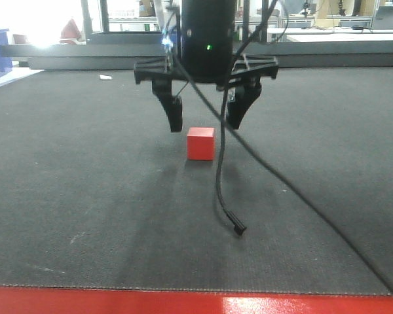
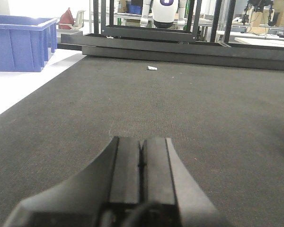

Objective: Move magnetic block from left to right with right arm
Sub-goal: 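Lower the open right gripper around the red cube, then close the right gripper on the red cube and lift it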

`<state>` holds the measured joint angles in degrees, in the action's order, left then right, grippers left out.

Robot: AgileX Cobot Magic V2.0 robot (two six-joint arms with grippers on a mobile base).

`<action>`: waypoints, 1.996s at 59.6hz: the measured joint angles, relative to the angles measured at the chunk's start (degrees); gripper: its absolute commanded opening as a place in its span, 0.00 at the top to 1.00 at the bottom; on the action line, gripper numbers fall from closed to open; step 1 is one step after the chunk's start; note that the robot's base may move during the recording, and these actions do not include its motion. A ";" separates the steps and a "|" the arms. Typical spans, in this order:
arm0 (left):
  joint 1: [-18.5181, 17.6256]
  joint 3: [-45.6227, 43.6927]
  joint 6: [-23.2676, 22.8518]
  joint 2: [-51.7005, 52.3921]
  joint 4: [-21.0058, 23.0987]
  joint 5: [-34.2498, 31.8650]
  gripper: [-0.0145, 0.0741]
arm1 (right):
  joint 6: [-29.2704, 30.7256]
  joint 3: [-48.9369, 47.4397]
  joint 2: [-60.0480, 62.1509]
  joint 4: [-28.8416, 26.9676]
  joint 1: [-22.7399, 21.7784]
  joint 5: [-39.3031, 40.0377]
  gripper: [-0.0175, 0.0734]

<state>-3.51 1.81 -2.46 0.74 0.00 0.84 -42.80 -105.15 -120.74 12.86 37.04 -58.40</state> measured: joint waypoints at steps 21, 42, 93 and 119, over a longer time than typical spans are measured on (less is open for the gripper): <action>0.00 0.00 0.00 0.00 0.00 0.00 0.97 | -0.22 0.00 -2.83 0.00 -1.19 4.33 0.16; 0.00 0.00 0.00 0.00 0.00 0.00 0.97 | -0.22 0.00 -2.83 -1.47 -1.84 5.35 0.53; 0.00 0.00 0.00 0.00 0.00 0.00 0.97 | 22.17 6.32 17.61 -2.64 -5.67 6.68 0.55; 0.00 0.00 0.00 0.00 0.00 0.00 0.97 | 28.12 39.67 46.58 -2.64 -13.95 21.53 0.55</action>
<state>-3.51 1.81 -2.46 0.74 0.00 0.84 -14.69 -65.49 -74.16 10.22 23.09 -36.88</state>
